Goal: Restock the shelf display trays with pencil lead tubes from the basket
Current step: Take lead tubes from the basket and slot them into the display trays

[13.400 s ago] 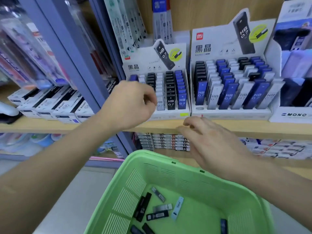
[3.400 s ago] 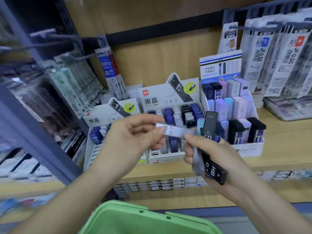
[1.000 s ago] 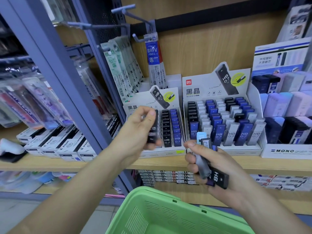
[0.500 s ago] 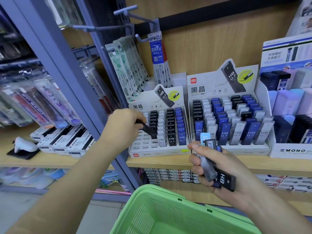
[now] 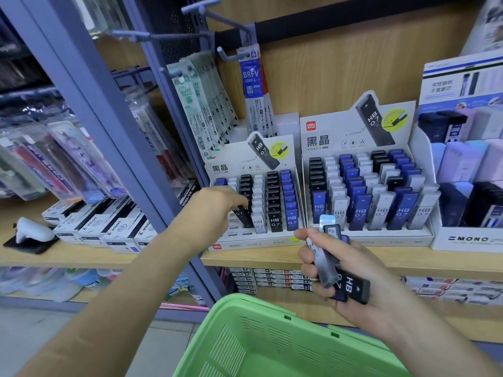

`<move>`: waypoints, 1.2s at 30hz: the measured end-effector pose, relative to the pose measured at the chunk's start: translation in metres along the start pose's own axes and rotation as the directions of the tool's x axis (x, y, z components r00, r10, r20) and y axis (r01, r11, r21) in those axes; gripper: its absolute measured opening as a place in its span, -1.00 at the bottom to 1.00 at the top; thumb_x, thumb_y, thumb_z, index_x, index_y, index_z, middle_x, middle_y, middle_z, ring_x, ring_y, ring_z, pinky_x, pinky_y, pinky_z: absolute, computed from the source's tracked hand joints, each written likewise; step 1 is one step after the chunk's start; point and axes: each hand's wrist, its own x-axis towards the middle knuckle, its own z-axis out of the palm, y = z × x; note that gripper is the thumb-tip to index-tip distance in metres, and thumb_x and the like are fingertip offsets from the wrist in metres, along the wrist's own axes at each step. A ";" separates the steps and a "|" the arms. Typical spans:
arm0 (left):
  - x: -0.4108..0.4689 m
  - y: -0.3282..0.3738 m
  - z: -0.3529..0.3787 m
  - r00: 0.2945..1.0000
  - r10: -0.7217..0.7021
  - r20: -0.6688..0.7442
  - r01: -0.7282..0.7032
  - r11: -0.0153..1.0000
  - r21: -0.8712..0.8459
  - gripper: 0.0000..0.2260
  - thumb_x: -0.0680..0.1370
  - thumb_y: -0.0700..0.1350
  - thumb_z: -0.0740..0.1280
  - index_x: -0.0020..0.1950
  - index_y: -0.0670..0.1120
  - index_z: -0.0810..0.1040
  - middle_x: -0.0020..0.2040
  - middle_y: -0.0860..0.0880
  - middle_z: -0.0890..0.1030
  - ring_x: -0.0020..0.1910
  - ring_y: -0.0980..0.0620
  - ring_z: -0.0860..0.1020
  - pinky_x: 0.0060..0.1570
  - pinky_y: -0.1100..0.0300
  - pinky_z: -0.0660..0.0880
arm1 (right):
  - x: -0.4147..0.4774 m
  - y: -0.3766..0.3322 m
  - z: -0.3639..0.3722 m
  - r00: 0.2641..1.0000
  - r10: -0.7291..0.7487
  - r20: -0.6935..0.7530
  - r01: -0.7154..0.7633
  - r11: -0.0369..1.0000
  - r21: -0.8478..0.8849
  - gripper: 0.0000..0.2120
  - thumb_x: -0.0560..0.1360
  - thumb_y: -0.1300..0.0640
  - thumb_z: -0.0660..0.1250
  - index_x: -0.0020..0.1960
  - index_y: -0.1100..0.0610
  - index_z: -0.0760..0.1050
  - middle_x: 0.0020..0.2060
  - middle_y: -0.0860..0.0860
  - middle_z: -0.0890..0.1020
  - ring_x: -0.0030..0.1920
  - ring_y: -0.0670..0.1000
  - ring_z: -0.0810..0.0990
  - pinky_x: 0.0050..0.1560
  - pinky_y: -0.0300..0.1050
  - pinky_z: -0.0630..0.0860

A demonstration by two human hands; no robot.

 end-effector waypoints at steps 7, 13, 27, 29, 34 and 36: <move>0.004 -0.007 0.004 1.000 0.005 0.016 -0.006 0.996 0.086 -0.56 0.53 -0.40 0.24 0.29 0.00 0.55 0.15 -0.02 0.61 0.16 -0.05 0.53 0.12 0.08 0.49 | -0.001 0.000 -0.001 1.000 -0.002 -0.003 0.002 1.000 0.005 -0.72 0.41 0.06 0.41 0.05 0.18 0.60 -0.40 0.06 0.52 -0.48 -0.03 0.45 -0.64 -0.27 0.23; 0.004 0.001 0.009 0.983 -0.056 -0.173 0.039 0.994 -0.098 -0.79 0.52 -0.27 0.38 0.14 -0.14 0.62 -0.04 -0.07 0.58 -0.10 0.00 0.53 0.02 0.11 0.51 | 0.000 0.000 0.001 1.000 -0.005 -0.009 0.005 1.000 0.000 -0.77 0.45 0.07 0.40 0.04 0.17 0.60 -0.41 0.05 0.53 -0.49 -0.04 0.46 -0.65 -0.27 0.25; -0.032 0.121 -0.036 0.928 -0.049 0.370 0.315 0.633 -0.707 -0.56 0.36 0.29 0.30 -0.18 -0.09 0.45 -0.34 -0.06 0.67 -0.44 0.02 0.61 -0.38 0.15 0.55 | -0.003 -0.007 0.013 0.810 -0.451 -0.374 0.456 0.886 -0.080 -0.87 0.58 0.06 0.32 -0.10 0.10 0.48 -0.46 0.01 0.49 -0.46 0.01 0.45 -0.50 -0.16 0.37; -0.034 0.130 -0.026 0.880 -0.007 0.474 0.445 0.359 -0.821 -0.63 0.35 0.17 0.37 -0.17 -0.09 0.36 -0.34 -0.12 0.65 -0.45 -0.02 0.59 -0.46 0.24 0.52 | -0.005 -0.009 0.013 0.745 -0.514 -0.425 0.512 0.849 -0.131 -0.88 0.59 0.05 0.31 -0.11 0.05 0.48 -0.42 0.01 0.52 -0.42 0.03 0.48 -0.45 -0.14 0.38; -0.033 0.121 -0.021 0.847 0.081 0.525 0.526 0.009 -0.851 -0.60 0.30 -0.19 0.54 -0.04 -0.10 0.37 -0.33 -0.16 0.62 -0.45 -0.03 0.59 -0.50 0.28 0.52 | -0.013 -0.016 0.016 0.659 -0.630 -0.412 0.603 0.769 -0.211 -0.88 0.61 0.09 0.26 -0.09 0.07 0.43 -0.46 -0.02 0.50 -0.43 0.00 0.52 -0.35 -0.08 0.50; -0.033 0.116 -0.021 0.855 0.063 0.515 0.509 0.094 -0.856 -0.57 0.29 -0.23 0.51 0.09 -0.10 0.47 -0.36 -0.10 0.60 -0.43 -0.02 0.60 -0.47 0.29 0.52 | -0.015 -0.028 0.013 0.660 -0.614 -0.433 0.629 0.767 -0.128 -0.86 0.63 0.09 0.25 -0.08 0.12 0.41 -0.46 0.00 0.45 -0.43 0.01 0.53 -0.34 -0.07 0.55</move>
